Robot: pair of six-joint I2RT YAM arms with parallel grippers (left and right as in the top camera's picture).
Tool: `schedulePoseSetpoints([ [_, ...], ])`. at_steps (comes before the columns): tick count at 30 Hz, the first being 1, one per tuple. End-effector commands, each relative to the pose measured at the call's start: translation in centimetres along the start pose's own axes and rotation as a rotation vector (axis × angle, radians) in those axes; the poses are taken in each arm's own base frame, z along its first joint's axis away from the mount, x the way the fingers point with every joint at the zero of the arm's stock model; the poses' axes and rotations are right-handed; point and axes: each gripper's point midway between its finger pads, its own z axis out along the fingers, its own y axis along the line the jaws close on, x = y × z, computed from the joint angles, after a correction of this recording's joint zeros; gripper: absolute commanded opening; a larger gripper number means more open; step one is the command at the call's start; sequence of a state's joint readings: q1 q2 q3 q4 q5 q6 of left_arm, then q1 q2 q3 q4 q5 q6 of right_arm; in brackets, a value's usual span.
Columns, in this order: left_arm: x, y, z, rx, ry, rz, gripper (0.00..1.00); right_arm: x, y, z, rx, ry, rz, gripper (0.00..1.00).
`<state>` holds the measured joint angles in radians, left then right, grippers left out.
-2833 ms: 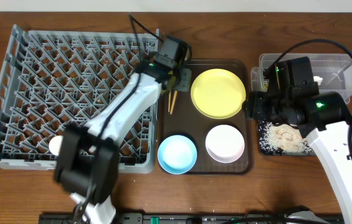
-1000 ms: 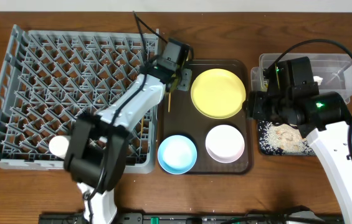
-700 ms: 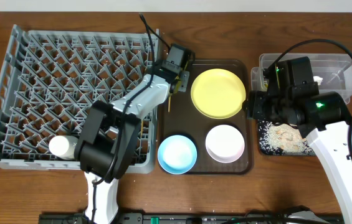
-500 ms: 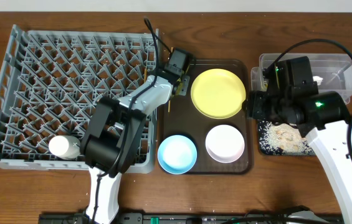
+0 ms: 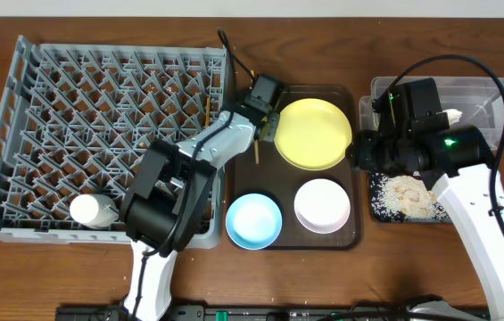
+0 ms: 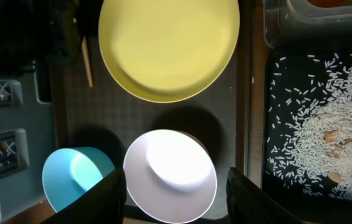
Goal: Sort waste into correct bins and load items into the dishwasher
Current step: 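Move the chopsticks with the left gripper and insert them into the dish rack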
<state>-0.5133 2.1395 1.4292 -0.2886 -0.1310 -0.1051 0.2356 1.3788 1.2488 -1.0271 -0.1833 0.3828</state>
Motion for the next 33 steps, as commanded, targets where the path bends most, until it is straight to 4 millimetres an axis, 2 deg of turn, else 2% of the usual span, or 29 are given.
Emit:
schedulePoseSetpoints([
  [1,1.3,-0.7,0.7,0.017,0.038,0.018,0.21,0.0,-0.2,0.1,0.002,0.003,0.007,0.49],
  [5,1.3,-0.7,0.7,0.016,0.041,0.019,0.09,0.0,-0.2,0.1,0.002,0.004,0.008,0.48],
  [8,1.1,-0.6,0.0,0.017,0.038,0.01,0.08,0.1,-0.2,0.1,0.002,0.006,0.008,0.46],
  [11,0.0,-0.5,-1.8,0.02,0.016,-0.002,0.08,0.1,-0.2,0.1,0.003,0.006,0.008,0.46],
  [14,-1.9,-0.1,-5.3,0.03,-0.036,-0.037,0.08,0.1,-0.2,0.1,0.003,0.007,0.008,0.46],
  [18,-3.7,0.8,-11.6,0.046,-0.107,-0.09,0.08,0.2,-0.3,0.1,0.005,0.012,0.009,0.46],
  [21,-3.5,2.4,-16.5,0.036,-0.122,-0.136,0.08,0.3,-0.3,0.1,0.005,0.013,0.01,0.46],
  [24,-1.9,4.3,-19.6,0.016,-0.091,-0.213,0.08,0.3,-0.3,0.1,0.006,0.016,0.01,0.46],
  [26,-0.6,5.5,-20.3,-0.005,-0.052,-0.233,0.08,0.3,-0.3,0.1,0.006,0.016,0.01,0.46],
  [28,0.8,6.5,-19.9,-0.029,0.0,-0.243,0.09,0.3,-0.3,0.1,0.006,0.014,0.01,0.46],
  [33,4.3,7.9,-16.4,-0.075,0.125,-0.256,0.09,0.2,-0.3,0.1,0.005,0.01,0.009,0.47],
])
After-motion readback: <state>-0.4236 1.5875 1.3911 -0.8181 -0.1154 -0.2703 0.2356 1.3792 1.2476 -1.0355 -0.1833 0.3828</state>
